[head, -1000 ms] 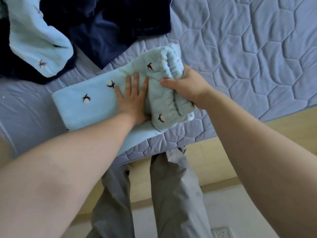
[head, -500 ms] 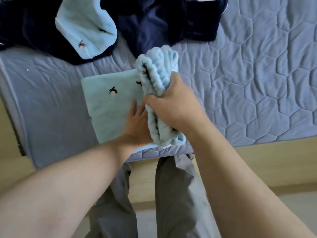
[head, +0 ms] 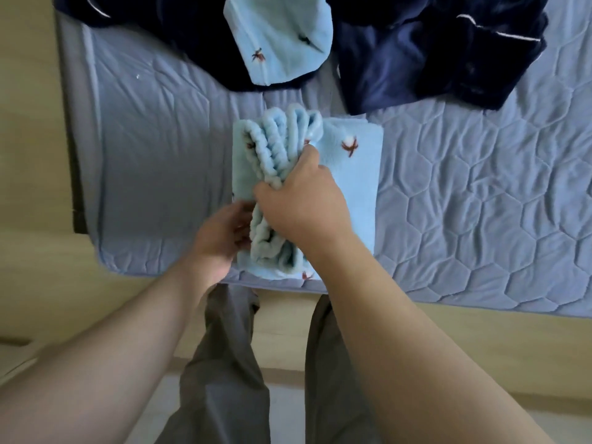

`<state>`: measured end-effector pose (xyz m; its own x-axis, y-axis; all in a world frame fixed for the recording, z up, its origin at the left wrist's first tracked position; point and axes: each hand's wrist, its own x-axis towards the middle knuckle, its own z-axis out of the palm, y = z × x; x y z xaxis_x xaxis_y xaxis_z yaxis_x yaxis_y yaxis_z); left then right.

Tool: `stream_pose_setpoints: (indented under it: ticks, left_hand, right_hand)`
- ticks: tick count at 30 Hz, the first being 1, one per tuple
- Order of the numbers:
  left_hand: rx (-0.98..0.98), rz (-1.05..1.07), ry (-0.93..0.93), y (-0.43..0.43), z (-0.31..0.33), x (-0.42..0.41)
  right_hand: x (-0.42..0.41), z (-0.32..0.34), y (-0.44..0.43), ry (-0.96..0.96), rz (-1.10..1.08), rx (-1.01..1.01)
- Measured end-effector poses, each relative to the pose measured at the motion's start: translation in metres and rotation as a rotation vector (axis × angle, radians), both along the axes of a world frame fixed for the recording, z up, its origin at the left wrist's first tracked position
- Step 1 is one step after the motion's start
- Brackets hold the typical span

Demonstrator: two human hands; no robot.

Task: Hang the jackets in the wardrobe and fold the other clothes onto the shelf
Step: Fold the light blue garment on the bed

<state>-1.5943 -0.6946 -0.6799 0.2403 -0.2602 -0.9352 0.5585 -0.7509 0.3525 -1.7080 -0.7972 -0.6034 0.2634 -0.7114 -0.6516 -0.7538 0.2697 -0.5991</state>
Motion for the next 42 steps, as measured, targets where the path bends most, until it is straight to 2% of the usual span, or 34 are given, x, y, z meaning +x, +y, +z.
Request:
stream_pose_setpoints:
  ticks: [2, 4, 6, 8, 11, 13, 15, 17, 19, 21, 23, 25, 28, 30, 32, 34, 37, 40, 42]
  left_hand:
    - [-0.056, 0.130, 0.172, 0.006, -0.002, 0.025]
    - [-0.168, 0.145, 0.313, 0.009, -0.001, 0.037]
    - [-0.178, 0.044, 0.283, 0.009, -0.003, 0.037]
    - [-0.134, -0.133, 0.101, 0.004, -0.003, 0.033]
    - [-0.063, -0.396, -0.327, -0.004, -0.009, 0.027]
    - [-0.053, -0.472, -0.502, -0.006, -0.019, 0.024]
    - [-0.010, -0.450, -0.466, -0.011, -0.028, 0.026]
    - [0.018, -0.419, -0.297, -0.016, -0.036, 0.033]
    - [0.018, -0.489, -0.137, -0.019, -0.038, 0.043]
    - [-0.003, -0.580, -0.048, -0.022, -0.037, 0.047]
    - [-0.026, -0.619, -0.038, -0.023, -0.036, 0.044]
    - [-0.036, -0.620, -0.122, -0.019, -0.035, 0.034]
    - [-0.050, -0.472, -0.264, -0.008, -0.036, 0.018]
    - [-0.053, -0.411, -0.284, -0.006, -0.023, 0.013]
    - [-0.063, -0.441, -0.304, -0.011, 0.004, 0.011]
    - [-0.071, -0.546, -0.383, -0.016, 0.039, 0.014]
    - [-0.154, -0.824, -0.578, -0.016, 0.113, 0.028]
    - [-0.239, -1.123, -0.887, 0.000, 0.198, 0.055]
    - [-0.309, -1.194, -1.085, 0.016, 0.254, 0.080]
  right_hand:
    - [0.018, -0.019, 0.009, 0.040, 0.024, 0.022]
    - [0.028, -0.042, 0.019, 0.039, 0.048, 0.133]
    - [0.027, -0.060, 0.025, -0.020, 0.031, 0.252]
    - [0.019, -0.071, 0.025, -0.075, -0.002, 0.271]
    - [0.003, -0.075, 0.018, -0.153, -0.137, 0.243]
    - [-0.016, -0.077, 0.014, -0.158, -0.301, 0.122]
    - [-0.039, -0.078, 0.012, -0.022, -0.435, -0.085]
    - [-0.063, -0.085, 0.013, 0.124, -0.505, -0.185]
    - [-0.080, -0.096, 0.015, 0.230, -0.487, -0.109]
    - [-0.087, -0.105, 0.017, 0.244, -0.464, 0.058]
    - [-0.087, -0.112, 0.019, 0.181, -0.487, 0.193]
    - [-0.082, -0.114, 0.020, 0.178, -0.474, 0.238]
    - [-0.078, -0.103, 0.017, 0.207, -0.446, 0.279]
    - [-0.078, -0.083, 0.013, 0.255, -0.365, 0.309]
    - [-0.077, -0.051, 0.010, 0.356, -0.177, 0.253]
    - [-0.069, -0.010, 0.008, 0.440, 0.077, 0.080]
    - [-0.040, 0.069, 0.009, 0.448, 0.437, -0.268]
    - [0.002, 0.146, 0.014, 0.389, 0.716, -0.585]
    - [0.034, 0.194, 0.021, 0.342, 0.908, -0.698]
